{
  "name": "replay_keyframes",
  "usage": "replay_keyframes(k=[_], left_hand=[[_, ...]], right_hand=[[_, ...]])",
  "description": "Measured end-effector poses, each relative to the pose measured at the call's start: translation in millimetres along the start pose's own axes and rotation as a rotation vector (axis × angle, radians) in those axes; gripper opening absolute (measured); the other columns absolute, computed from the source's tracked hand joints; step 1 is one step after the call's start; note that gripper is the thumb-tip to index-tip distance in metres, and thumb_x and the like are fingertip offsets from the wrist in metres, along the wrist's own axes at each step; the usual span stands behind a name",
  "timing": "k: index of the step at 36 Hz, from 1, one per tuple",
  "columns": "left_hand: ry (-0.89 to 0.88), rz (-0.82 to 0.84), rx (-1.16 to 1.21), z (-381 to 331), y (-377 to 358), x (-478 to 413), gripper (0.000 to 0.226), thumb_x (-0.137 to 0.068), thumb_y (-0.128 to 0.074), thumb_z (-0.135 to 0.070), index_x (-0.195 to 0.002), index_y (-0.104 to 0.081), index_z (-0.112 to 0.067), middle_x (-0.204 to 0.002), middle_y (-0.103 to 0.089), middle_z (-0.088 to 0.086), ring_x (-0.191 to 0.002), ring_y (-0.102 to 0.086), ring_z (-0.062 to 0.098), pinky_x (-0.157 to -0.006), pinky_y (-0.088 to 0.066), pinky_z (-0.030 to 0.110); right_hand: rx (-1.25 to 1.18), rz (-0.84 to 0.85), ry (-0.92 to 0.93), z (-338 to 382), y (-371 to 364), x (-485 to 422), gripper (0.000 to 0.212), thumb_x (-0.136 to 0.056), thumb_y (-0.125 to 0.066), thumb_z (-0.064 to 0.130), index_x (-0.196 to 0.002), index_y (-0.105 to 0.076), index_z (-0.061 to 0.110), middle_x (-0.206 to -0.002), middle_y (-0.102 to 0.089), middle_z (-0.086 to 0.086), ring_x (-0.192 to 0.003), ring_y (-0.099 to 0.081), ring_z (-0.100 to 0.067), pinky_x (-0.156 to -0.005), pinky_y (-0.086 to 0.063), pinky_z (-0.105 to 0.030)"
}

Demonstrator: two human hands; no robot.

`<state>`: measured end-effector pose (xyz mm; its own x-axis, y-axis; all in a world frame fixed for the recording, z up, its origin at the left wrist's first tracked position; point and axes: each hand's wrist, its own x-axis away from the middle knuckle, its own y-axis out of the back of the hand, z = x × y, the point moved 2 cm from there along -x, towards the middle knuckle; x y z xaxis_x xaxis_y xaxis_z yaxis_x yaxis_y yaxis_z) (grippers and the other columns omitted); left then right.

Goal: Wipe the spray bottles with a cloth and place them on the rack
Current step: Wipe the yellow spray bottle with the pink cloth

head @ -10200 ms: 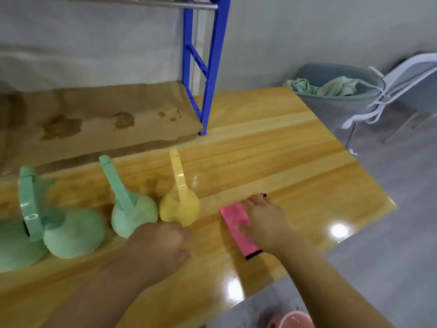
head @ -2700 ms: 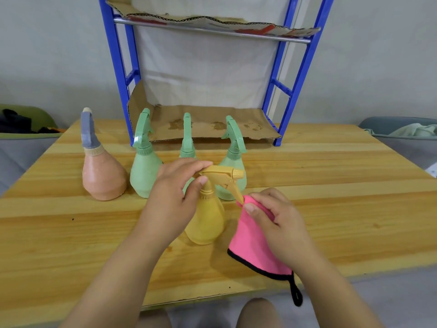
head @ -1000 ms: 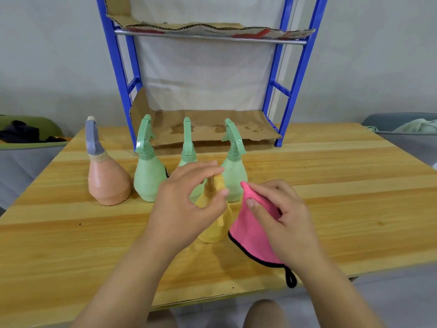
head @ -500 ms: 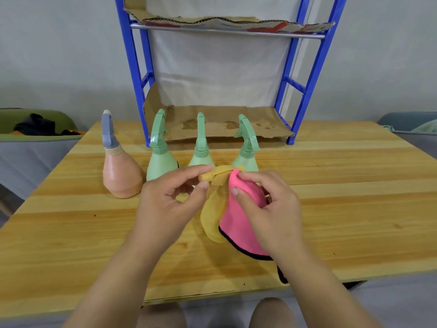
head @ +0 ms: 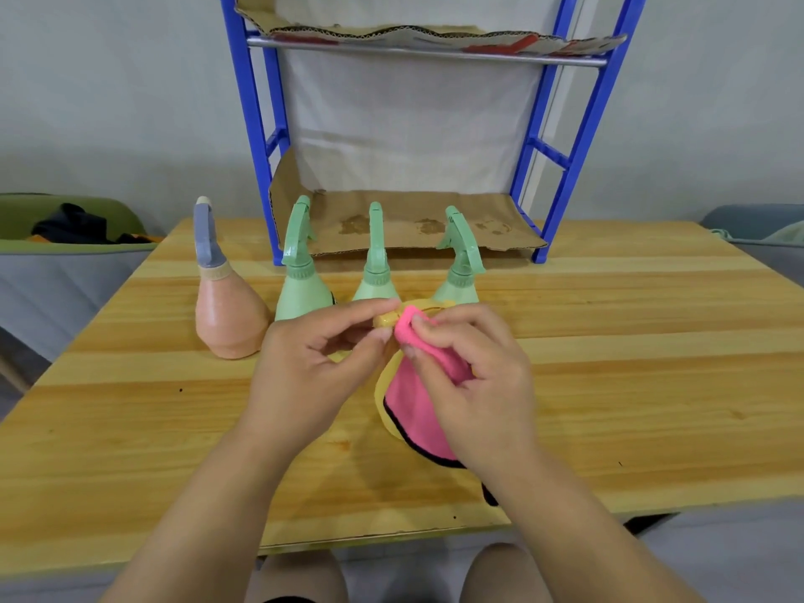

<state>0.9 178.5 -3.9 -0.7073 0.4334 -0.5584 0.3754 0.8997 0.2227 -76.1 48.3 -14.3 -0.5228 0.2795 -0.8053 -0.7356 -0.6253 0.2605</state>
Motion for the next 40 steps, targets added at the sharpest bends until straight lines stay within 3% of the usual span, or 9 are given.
replay_keyframes(k=[9,16,22,25,28,32,35,40], left_hand=[[0.028,-0.006,-0.018,1.2,4.0,1.3,0.025,-0.082,-0.07,-0.021,-0.105,-0.067,-0.032,-0.075,-0.07,-0.023,-0.07,-0.064,-0.005,-0.065,-0.046,0.006],[0.026,0.01,-0.007,-1.2,2.3,2.5,0.026,-0.08,-0.07,-0.021,-0.104,-0.067,-0.032,-0.075,-0.069,-0.024,-0.071,-0.063,-0.005,-0.068,-0.047,0.007],[0.041,-0.002,0.019,-1.1,1.2,2.6,0.025,-0.08,-0.071,-0.023,-0.102,-0.068,-0.033,-0.075,-0.068,-0.021,-0.07,-0.062,-0.003,-0.067,-0.047,0.008],[0.025,0.011,0.034,-1.0,-1.7,2.0,0.026,-0.077,-0.065,-0.033,-0.103,-0.068,-0.029,-0.074,-0.066,-0.023,-0.07,-0.059,-0.004,-0.066,-0.045,0.008],[0.012,0.002,0.034,-2.1,-6.3,1.4,0.025,-0.076,-0.063,-0.037,-0.099,-0.066,-0.029,-0.072,-0.063,-0.026,-0.068,-0.057,-0.004,-0.064,-0.043,0.006],[0.02,0.0,0.032,-1.3,-12.6,0.5,0.026,-0.072,-0.069,-0.041,-0.096,-0.064,-0.034,-0.085,-0.067,-0.019,-0.077,-0.063,0.003,-0.069,-0.05,0.013],[0.037,-0.016,0.017,-2.3,-15.8,-0.8,0.026,-0.074,-0.077,-0.04,-0.093,-0.061,-0.033,-0.087,-0.067,-0.022,-0.078,-0.064,0.002,-0.068,-0.05,0.012],[0.036,-0.043,-0.011,-3.5,-17.5,-0.9,0.019,-0.073,-0.068,-0.034,-0.089,-0.058,-0.035,-0.084,-0.066,-0.025,-0.077,-0.064,-0.002,-0.065,-0.048,0.009]], right_hand=[[0.037,0.132,0.054,-10.5,-19.7,38.8,0.008,-0.081,-0.072,0.001,-0.088,-0.074,0.004,-0.086,-0.064,-0.006,-0.071,-0.062,-0.02,-0.054,-0.048,-0.037],[0.028,-0.053,0.002,-7.8,-9.2,25.4,0.012,-0.078,-0.076,0.002,-0.09,-0.075,0.003,-0.087,-0.066,-0.008,-0.078,-0.064,-0.014,-0.061,-0.053,-0.03],[0.032,0.046,0.017,-10.1,-12.1,32.7,0.009,-0.082,-0.073,0.009,-0.089,-0.075,0.004,-0.085,-0.064,-0.007,-0.072,-0.063,-0.016,-0.056,-0.051,-0.032],[0.049,0.075,-0.042,-12.2,-7.9,34.5,0.012,-0.082,-0.072,0.013,-0.091,-0.075,0.006,-0.088,-0.064,-0.004,-0.076,-0.063,-0.013,-0.058,-0.052,-0.031],[0.065,0.019,-0.129,-15.3,1.7,28.9,0.014,-0.08,-0.073,0.015,-0.093,-0.075,0.009,-0.088,-0.063,0.0,-0.08,-0.062,-0.007,-0.065,-0.052,-0.024],[0.119,-0.014,-0.171,-11.5,10.0,18.5,0.018,-0.078,-0.074,0.018,-0.096,-0.075,0.013,-0.089,-0.062,0.003,-0.082,-0.06,-0.004,-0.071,-0.047,-0.013],[0.134,-0.045,-0.133,-6.8,11.8,17.1,0.018,-0.079,-0.075,0.015,-0.096,-0.074,0.011,-0.09,-0.063,0.001,-0.085,-0.059,-0.004,-0.072,-0.046,-0.011],[0.103,-0.134,-0.079,-6.1,13.7,15.8,0.019,-0.079,-0.075,0.009,-0.098,-0.073,0.007,-0.092,-0.061,-0.001,-0.086,-0.059,-0.005,-0.074,-0.046,-0.013]])
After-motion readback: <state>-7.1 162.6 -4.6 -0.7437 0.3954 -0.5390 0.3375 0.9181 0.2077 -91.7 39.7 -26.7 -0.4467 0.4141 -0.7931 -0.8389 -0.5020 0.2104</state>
